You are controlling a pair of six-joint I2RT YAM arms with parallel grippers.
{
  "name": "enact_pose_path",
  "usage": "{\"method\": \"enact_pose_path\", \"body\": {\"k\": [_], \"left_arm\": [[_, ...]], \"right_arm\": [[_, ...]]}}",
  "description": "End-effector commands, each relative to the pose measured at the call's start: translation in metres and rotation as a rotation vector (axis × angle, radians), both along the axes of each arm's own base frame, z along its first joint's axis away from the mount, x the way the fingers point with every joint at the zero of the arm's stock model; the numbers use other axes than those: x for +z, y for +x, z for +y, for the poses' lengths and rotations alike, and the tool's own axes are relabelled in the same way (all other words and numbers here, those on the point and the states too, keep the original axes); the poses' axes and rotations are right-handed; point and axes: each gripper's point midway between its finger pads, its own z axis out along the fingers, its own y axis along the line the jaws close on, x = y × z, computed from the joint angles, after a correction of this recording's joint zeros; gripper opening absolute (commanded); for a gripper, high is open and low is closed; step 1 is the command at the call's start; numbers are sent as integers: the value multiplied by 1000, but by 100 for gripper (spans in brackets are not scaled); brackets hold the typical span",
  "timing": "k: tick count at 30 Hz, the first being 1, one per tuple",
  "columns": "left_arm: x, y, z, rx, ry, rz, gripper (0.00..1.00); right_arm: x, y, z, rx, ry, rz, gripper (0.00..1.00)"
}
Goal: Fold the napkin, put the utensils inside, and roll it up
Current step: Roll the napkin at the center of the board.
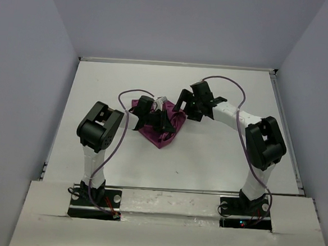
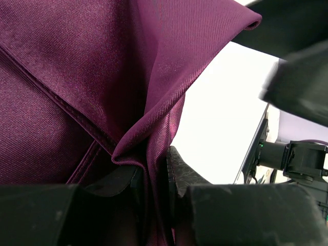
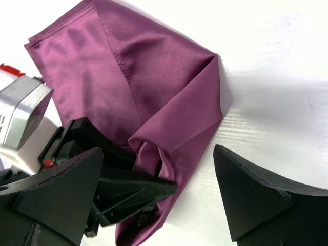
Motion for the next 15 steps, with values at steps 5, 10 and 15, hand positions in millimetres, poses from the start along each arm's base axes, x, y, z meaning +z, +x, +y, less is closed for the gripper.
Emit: {"method": "enact_pose_path", "body": {"k": [5,10,15], "left_arm": [[-5,-8,1,-21,2,26,0],[-4,-8,1,-23,-1,22,0],[-3,-8,0,-28,-5,21,0]], "right_arm": [[-12,10,5,-23,-24,39,93],[-24,12,9,-24,-25,66,89],[-31,17,9,-31,-35,71,83]]}}
